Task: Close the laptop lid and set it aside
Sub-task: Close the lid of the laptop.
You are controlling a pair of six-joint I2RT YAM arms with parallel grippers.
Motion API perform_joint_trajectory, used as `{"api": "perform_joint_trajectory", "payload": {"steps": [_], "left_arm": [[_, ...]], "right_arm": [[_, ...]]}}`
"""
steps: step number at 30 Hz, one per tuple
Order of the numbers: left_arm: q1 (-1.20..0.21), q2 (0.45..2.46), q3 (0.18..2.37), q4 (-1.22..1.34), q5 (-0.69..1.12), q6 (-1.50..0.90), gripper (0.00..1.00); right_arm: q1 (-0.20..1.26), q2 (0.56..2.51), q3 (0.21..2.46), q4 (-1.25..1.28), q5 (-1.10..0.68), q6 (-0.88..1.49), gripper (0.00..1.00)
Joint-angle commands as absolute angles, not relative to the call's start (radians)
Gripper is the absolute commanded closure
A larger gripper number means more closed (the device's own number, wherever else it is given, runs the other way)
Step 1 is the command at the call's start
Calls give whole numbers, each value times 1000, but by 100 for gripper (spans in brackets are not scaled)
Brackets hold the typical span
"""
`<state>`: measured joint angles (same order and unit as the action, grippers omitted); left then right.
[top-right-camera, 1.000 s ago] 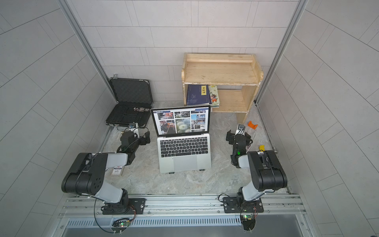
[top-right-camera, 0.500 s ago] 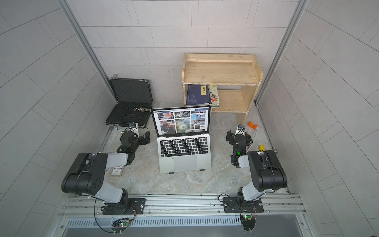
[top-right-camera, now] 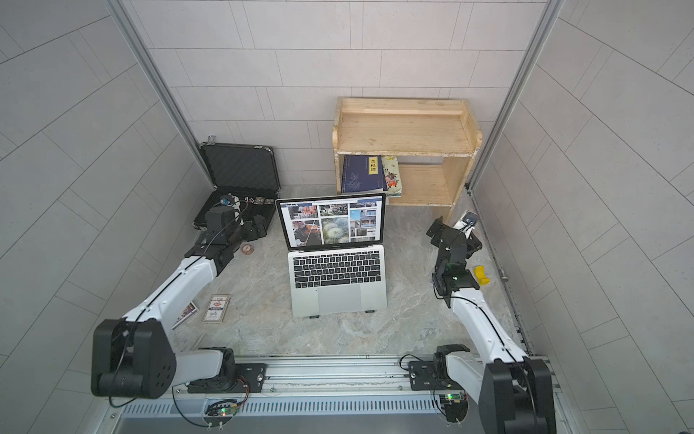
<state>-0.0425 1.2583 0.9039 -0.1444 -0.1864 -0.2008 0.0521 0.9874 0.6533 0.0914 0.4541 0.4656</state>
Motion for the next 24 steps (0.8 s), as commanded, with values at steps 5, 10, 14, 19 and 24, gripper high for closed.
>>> {"api": "perform_joint_trajectory", "payload": {"steps": [5,10,14,19,24], "left_arm": [[-47,1071,1049,-450,-38,-465,0],[-47,1026,1245,-620,96,-569,0],[-47,1049,1416,-751,227,-635,0],[-47,1110,1581,-857,301,-688,0],[-47,1175,1661,-907,354,-701,0]], "right_arm": [[50,912,904,-449,288,668,3],[50,905,1076,-567,108,726,4],[57,968,1255,-664,-51,775,6],[106,1071,1468,-770,-144,795,0],[198,1153,1599,-824,-149,770,0]]}}
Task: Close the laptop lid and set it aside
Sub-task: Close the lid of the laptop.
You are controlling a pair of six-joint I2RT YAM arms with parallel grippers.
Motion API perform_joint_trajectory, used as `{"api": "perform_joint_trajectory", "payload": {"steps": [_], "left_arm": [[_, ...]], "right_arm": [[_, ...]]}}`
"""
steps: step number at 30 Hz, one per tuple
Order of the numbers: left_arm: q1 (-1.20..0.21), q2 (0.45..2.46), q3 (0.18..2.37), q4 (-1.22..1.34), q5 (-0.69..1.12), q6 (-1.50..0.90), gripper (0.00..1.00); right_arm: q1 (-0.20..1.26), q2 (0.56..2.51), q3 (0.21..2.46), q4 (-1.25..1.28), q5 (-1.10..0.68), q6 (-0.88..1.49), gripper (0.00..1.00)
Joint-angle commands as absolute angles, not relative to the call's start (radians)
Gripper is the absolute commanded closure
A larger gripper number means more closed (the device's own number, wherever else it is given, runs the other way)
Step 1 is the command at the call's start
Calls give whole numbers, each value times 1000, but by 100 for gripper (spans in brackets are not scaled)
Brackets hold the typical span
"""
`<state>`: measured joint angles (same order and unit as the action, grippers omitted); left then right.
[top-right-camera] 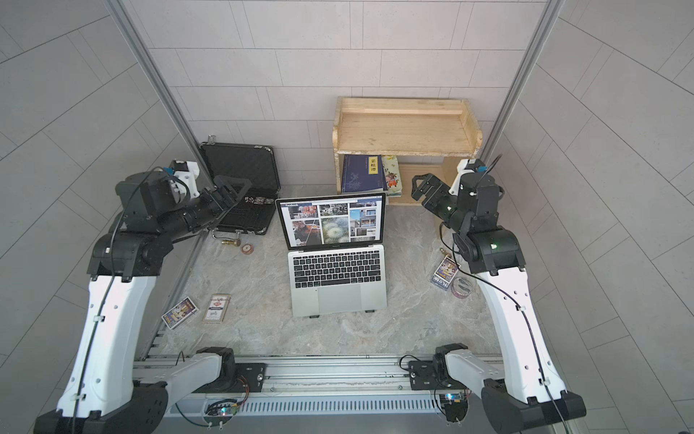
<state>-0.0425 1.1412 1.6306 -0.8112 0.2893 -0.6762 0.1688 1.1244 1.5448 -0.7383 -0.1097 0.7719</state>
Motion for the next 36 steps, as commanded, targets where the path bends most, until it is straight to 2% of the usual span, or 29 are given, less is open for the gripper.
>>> {"api": "perform_joint_trajectory", "payload": {"steps": [1,13,23,36], "left_arm": [[-47,1184,1668,-912,355,-700,0],[-57,1242,1662,-894,327,-672,0],[-167,1307,1716,-902,211,-633,0],[-235,1386,1760,-941,106,-560,0]], "right_arm": [[213,1168,1617,-831,-147,762,0],[312,1283,1663,-793,-109,707,0],[361,1360,1703,-775,-68,652,0],[385,1440,1737,-812,-23,590,0]]}}
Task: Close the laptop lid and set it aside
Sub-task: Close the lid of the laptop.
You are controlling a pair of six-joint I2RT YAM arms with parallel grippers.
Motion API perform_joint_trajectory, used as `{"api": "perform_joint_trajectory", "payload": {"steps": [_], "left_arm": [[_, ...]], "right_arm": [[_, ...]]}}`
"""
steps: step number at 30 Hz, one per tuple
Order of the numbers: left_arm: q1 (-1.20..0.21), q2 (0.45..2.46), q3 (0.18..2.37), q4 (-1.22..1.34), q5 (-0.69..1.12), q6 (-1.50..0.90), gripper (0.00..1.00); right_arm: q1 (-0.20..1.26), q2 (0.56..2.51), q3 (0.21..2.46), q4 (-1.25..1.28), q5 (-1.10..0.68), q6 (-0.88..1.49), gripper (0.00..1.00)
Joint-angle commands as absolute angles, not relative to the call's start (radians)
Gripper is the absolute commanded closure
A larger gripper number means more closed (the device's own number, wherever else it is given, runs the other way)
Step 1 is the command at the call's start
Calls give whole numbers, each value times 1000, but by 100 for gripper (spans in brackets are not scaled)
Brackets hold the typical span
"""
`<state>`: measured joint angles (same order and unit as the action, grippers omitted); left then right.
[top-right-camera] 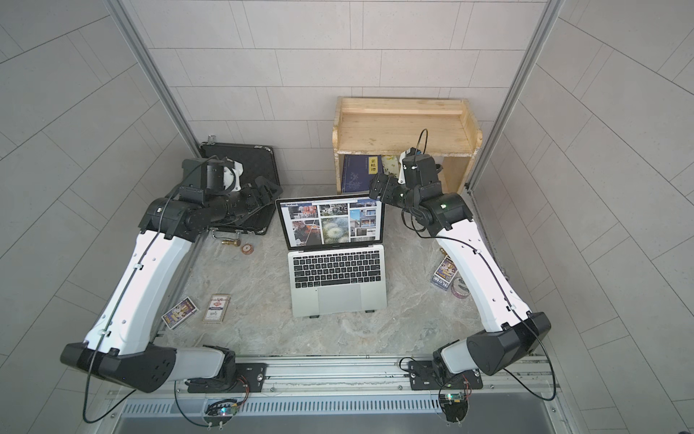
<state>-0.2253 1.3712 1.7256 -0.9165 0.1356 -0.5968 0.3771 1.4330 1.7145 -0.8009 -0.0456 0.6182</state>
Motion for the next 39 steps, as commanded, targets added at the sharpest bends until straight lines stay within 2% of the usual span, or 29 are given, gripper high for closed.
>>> {"api": "perform_joint_trajectory", "payload": {"steps": [1,24,39], "left_arm": [[-238,1390,1764,-942,100,-556,0],[-283,1417,1745,-941,1,-508,0],[-291,1417,1689,-932,5,-497,0]], "right_arm": [[385,1445,1741,-816,-22,589,0],[420,1470,1730,-830,0,555,0],[442,1460,1717,-837,12,549,0]]}}
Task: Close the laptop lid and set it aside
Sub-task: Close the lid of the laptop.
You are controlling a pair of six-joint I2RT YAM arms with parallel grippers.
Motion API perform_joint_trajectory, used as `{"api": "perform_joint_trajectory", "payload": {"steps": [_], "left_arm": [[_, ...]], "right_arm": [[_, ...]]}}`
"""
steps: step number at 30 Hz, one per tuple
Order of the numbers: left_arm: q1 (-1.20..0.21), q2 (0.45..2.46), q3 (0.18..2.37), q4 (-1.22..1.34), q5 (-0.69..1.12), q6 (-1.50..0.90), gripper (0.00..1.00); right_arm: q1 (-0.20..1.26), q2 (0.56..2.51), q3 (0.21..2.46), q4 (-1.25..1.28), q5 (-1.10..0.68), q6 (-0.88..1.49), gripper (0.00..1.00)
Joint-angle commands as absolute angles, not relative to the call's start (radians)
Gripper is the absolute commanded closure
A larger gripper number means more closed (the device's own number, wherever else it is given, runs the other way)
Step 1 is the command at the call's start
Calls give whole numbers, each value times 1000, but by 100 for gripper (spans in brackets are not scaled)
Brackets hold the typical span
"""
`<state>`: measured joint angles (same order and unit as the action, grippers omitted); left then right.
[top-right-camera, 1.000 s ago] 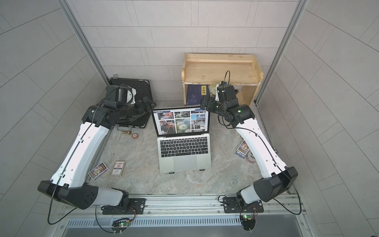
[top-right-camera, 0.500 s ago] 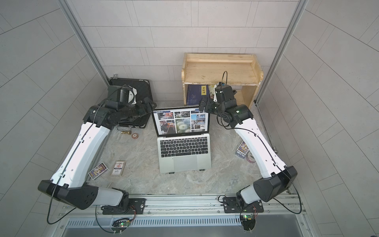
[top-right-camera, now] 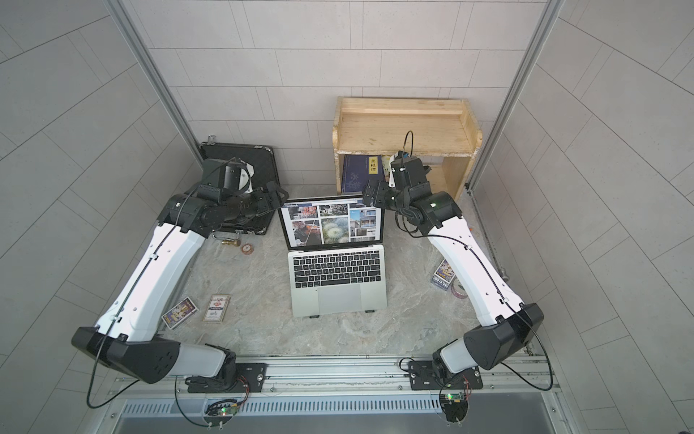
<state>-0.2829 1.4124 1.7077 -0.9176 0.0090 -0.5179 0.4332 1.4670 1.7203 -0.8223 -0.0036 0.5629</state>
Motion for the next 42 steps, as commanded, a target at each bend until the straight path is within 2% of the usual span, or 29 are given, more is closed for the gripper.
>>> {"api": "perform_joint_trajectory", "payload": {"steps": [1,18,42], "left_arm": [[-291,1417,1687,-932,5,-496,0],[-304,1359,1637,-931,53,-503,5],[-349,1263,1538,-931,54,-511,5]], "right_arm": [[443,1458,1717,-837,13,551,0],[465,1429,1683,-835,24,549,0],[485,1354,1617,-857,66,524,0]]}}
